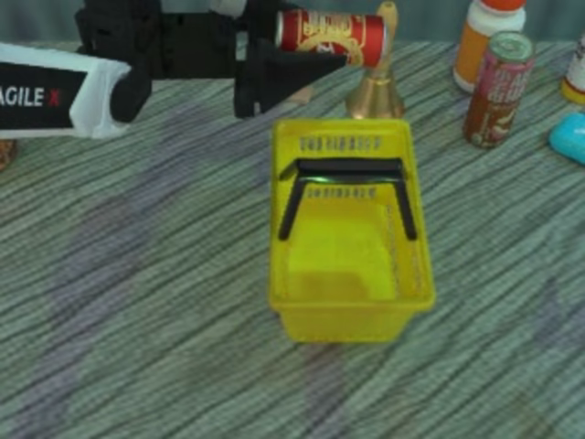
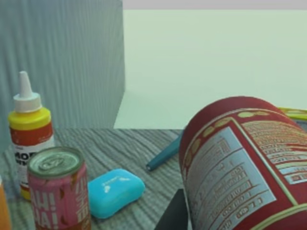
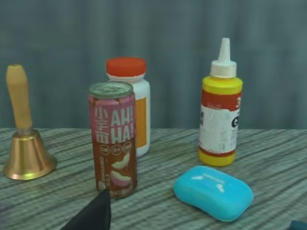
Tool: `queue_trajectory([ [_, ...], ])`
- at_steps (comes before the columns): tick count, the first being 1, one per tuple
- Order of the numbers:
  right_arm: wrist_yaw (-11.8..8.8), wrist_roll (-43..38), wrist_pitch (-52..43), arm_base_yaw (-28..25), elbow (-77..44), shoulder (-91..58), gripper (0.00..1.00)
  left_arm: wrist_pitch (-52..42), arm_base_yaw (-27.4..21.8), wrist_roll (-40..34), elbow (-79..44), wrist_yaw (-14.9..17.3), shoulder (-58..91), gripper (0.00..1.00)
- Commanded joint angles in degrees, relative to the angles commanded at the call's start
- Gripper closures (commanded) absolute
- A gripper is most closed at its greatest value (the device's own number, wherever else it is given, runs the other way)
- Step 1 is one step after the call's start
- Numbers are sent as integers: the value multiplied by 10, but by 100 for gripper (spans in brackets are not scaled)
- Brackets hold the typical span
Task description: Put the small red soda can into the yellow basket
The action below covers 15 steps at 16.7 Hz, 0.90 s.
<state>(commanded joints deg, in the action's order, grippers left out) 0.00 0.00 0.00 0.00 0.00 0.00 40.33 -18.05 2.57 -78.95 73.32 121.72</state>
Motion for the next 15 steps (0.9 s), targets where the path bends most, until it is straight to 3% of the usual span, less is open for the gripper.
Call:
queue_trajectory([
  [6, 0, 0, 0, 0, 0, 0, 0, 8, 4, 1, 0, 0, 11, 100],
  [15, 0, 0, 0, 0, 0, 0, 0, 181, 15, -3, 41, 1, 136, 100],
])
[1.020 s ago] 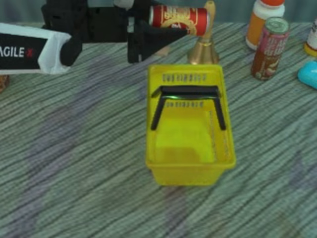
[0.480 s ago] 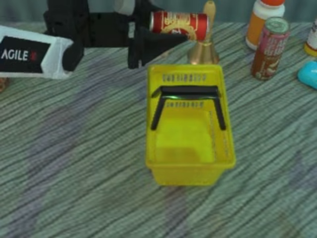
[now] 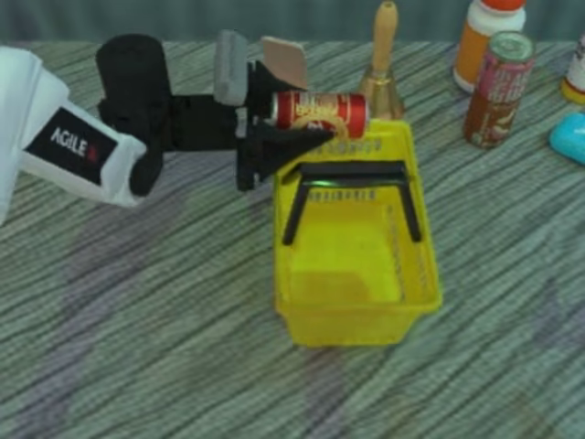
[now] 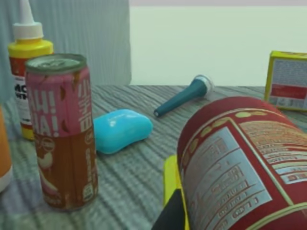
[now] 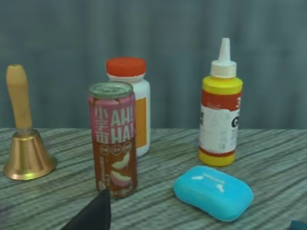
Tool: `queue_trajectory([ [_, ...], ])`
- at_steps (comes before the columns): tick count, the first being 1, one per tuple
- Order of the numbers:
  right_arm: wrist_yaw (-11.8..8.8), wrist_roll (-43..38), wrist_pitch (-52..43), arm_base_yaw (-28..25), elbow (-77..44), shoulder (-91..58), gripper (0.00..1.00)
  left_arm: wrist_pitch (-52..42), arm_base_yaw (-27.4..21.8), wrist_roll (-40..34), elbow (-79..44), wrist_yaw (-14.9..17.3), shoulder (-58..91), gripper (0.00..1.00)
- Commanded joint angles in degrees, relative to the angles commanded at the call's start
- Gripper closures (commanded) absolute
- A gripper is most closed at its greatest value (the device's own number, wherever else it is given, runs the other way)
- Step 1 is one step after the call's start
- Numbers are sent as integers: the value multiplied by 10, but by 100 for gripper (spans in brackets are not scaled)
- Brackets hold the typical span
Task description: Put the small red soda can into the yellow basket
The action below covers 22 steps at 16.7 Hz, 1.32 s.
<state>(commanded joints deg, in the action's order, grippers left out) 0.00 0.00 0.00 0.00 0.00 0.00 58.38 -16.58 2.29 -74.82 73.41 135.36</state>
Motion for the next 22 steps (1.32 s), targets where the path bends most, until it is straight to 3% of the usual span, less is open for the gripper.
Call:
queue_trajectory([
  [4, 0, 0, 0, 0, 0, 0, 0, 1, 0, 0, 0, 0, 1, 100],
  [17, 0, 0, 0, 0, 0, 0, 0, 1, 0, 0, 0, 0, 1, 2],
  [22, 0, 0, 0, 0, 0, 0, 0, 1, 0, 0, 0, 0, 1, 0],
])
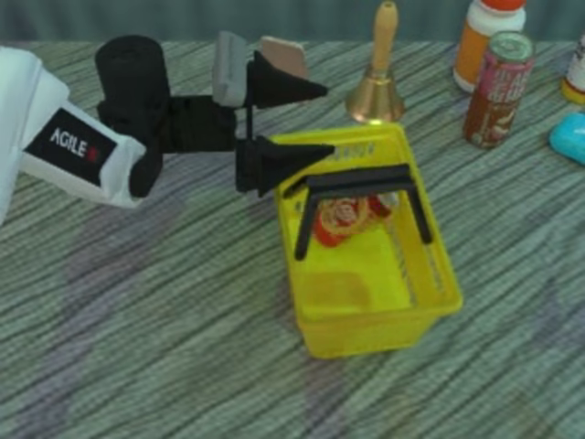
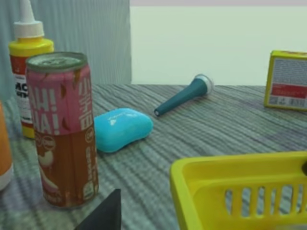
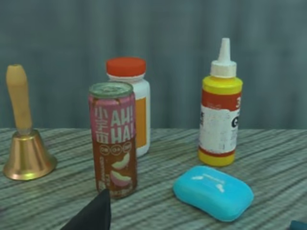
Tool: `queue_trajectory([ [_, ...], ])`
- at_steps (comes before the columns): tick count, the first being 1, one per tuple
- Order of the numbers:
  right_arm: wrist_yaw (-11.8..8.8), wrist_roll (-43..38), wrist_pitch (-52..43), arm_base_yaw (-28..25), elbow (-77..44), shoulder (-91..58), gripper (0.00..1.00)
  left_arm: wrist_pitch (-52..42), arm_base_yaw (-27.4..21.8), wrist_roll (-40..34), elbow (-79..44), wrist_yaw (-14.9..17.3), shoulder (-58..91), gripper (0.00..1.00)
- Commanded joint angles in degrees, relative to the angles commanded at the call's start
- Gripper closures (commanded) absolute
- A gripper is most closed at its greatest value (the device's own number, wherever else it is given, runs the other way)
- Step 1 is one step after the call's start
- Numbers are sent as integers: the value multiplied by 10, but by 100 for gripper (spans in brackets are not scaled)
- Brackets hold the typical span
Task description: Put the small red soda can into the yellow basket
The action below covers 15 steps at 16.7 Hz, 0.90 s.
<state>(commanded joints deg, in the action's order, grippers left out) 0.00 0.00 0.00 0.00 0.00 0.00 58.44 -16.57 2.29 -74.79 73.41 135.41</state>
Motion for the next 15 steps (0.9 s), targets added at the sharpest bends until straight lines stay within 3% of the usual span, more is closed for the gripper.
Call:
queue_trajectory([
  [5, 0, 0, 0, 0, 0, 0, 0, -1, -2, 0, -1, -1, -1, 0],
  [8, -1, 15, -21, -10, -32, -32, 0, -11, 4, -5, 8, -18, -26, 0],
  [11, -2, 53, -76, -34, -111, -114, 0, -36, 19, -17, 32, -59, -92, 0],
  [15, 0, 129, -185, -80, -272, -277, 0, -96, 48, -41, 91, -145, -241, 0],
])
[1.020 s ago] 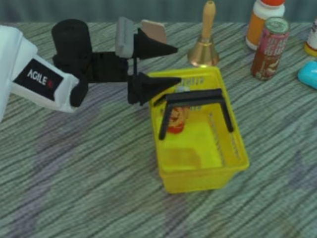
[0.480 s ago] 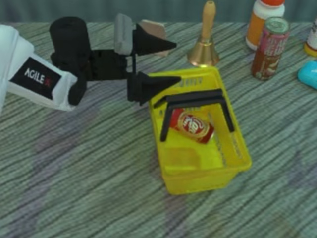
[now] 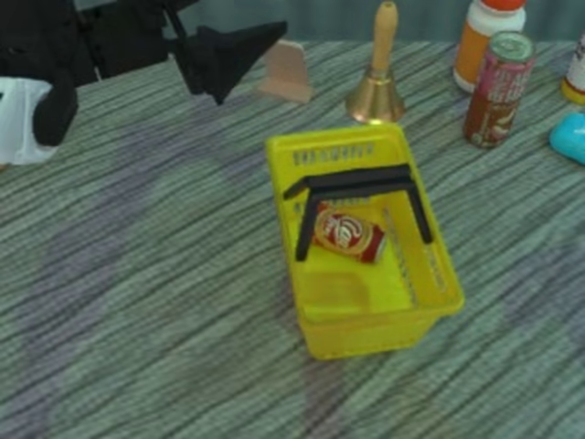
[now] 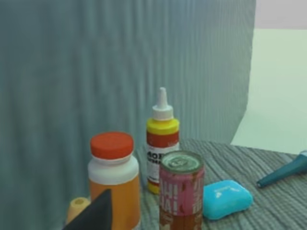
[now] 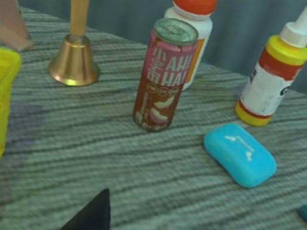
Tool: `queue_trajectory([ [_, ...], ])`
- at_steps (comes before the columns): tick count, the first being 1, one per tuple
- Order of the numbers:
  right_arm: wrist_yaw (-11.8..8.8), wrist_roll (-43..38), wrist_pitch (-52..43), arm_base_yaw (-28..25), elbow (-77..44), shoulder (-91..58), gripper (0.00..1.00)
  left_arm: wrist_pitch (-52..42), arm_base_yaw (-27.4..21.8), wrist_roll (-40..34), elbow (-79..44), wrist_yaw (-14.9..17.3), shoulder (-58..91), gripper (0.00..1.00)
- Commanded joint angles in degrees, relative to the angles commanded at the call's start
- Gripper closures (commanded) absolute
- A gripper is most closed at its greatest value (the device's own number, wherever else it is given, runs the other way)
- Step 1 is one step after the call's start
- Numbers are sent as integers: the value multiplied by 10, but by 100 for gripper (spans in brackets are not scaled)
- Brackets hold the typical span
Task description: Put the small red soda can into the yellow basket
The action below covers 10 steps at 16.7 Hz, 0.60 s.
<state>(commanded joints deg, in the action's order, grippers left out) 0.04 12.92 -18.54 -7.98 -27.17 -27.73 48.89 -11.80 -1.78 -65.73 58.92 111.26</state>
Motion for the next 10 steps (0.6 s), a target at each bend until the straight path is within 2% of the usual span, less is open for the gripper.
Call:
queue_trajectory([
  [4, 1, 95, -135, -57, -199, -202, 0, -82, 32, -25, 90, -104, -193, 0],
  [10, 2, 244, -349, -149, -512, -523, 0, -241, 78, -45, 284, -283, -532, 0],
])
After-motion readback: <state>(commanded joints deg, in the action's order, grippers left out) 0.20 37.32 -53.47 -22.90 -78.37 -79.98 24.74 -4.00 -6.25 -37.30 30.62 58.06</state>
